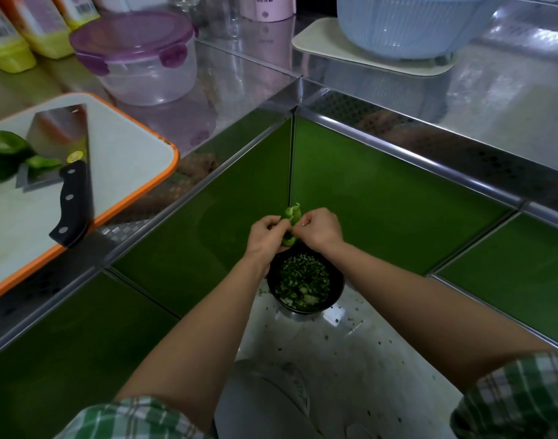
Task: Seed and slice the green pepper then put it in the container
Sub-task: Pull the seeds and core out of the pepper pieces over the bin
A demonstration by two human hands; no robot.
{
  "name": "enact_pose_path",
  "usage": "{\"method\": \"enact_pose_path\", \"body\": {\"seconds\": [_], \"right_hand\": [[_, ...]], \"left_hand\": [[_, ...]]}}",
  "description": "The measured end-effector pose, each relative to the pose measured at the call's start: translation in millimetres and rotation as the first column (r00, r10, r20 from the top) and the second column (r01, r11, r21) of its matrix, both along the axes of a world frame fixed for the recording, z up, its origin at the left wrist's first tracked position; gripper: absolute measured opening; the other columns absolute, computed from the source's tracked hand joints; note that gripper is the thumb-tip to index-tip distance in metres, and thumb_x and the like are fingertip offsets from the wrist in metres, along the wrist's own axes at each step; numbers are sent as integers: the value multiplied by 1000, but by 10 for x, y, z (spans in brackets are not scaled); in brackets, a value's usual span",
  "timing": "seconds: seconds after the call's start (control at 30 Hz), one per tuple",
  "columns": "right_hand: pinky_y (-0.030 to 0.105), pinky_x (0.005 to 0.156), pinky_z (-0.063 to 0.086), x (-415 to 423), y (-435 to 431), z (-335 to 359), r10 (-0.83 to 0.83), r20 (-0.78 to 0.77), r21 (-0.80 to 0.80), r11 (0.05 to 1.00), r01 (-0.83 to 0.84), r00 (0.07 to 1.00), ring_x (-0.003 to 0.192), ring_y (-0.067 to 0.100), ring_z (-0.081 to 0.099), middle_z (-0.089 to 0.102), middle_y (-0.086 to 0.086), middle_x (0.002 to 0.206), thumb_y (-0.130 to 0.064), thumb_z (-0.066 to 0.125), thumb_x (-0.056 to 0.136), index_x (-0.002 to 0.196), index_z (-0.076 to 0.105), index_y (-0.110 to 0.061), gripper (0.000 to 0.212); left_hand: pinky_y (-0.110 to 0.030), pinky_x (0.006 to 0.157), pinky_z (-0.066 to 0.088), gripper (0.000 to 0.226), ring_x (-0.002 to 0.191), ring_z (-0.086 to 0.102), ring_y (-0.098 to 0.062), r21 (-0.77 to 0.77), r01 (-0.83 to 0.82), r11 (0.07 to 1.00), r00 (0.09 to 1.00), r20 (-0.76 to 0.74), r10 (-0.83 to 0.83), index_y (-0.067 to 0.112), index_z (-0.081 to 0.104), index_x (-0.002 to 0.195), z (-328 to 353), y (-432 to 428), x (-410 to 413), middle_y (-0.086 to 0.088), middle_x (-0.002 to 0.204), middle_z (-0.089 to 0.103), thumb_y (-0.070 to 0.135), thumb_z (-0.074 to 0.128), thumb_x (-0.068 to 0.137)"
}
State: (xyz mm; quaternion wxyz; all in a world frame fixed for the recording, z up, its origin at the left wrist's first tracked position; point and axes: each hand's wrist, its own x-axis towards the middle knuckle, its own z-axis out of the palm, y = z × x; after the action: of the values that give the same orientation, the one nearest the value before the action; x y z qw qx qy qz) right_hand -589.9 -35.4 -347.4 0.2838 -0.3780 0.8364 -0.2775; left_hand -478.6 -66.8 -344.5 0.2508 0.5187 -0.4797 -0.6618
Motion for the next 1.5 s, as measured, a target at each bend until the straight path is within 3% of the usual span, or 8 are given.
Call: {"method": "enact_pose_path", "body": {"seconds": [0.17, 0.33, 0.67, 0.9, 1.03, 1.17, 1.3, 1.5], "right_hand": [[24, 59, 40, 9, 37, 8, 6, -100, 6, 1000, -5, 995, 73, 15, 59, 65, -2, 78, -27, 71, 80, 73, 65, -19, 12], [23, 60, 42, 8, 43, -24, -14, -103, -60, 998, 8, 995, 69, 13, 58, 62, -4, 71, -25, 74, 77, 68, 63, -19, 16], [30, 59, 59, -35, 88, -104, -175, 236, -191, 956, 222, 956, 56, 14, 66, 65, 1, 69, -12, 73, 78, 66, 63, -15, 16], [28, 70, 59, -135, 94, -123, -269, 652, -173, 858, 485, 709, 65, 15, 65, 64, 8, 73, -10, 62, 90, 77, 58, -8, 14], [30, 61, 59, -242, 115, -195, -294, 454, -113, 917, 382, 841, 57, 15, 61, 65, 6, 70, -16, 60, 92, 76, 58, -12, 17], [39, 73, 60, -239, 116, -182, -170, 180, -62, 981, 184, 969, 69, 18, 67, 68, -1, 84, -18, 60, 91, 80, 66, -18, 13], [33, 73, 56, -126, 55, -62, -5, 84, -153, 988, 18, 996, 80, 16, 65, 69, -3, 86, -25, 67, 85, 84, 70, -21, 6], [32, 71, 55, -115, -20, -33, 12, 75, 11, 1000, -13, 997, 73, 15, 61, 62, -2, 74, -23, 72, 81, 71, 61, -19, 16]], "left_hand": [[-36, 82, 56, 11, 86, 63, -20, -61, 21, 998, 999, 52, -18, 7, 62, 98, -15, -17, 12, -7, 92, 65, 9, 64, 87], [-22, 57, 58, 13, 74, 66, -20, -41, -3, 999, 999, 39, 5, 2, 62, 104, -21, -4, 16, -7, 87, 65, 3, 60, 91], [-28, 61, 61, 11, 73, 69, -24, -27, -87, 996, 995, 54, 88, 3, 60, 104, 2, -10, -38, -14, 101, 65, 0, 52, 96], [-30, 69, 61, 20, 70, 70, -20, 21, -171, 985, 984, 48, 170, 3, 54, 117, -33, -19, -34, -7, 100, 62, 2, 49, 98], [-29, 73, 60, 22, 79, 69, -20, 25, -177, 984, 983, 50, 176, 6, 52, 119, -36, -29, 28, -7, 105, 58, 1, 50, 97], [-32, 81, 59, 20, 91, 69, -25, 3, -166, 986, 985, 53, 166, 8, 52, 113, 14, -14, 8, -10, 108, 57, -1, 51, 95], [-33, 80, 59, 18, 96, 66, -24, -58, -121, 991, 989, 82, 126, 8, 53, 108, 24, 0, -27, -8, 105, 56, -2, 53, 94], [-36, 78, 60, 15, 93, 67, -25, -147, -34, 989, 988, 143, 55, 7, 55, 103, 11, 21, -42, -1, 93, 55, -2, 57, 92]]}}
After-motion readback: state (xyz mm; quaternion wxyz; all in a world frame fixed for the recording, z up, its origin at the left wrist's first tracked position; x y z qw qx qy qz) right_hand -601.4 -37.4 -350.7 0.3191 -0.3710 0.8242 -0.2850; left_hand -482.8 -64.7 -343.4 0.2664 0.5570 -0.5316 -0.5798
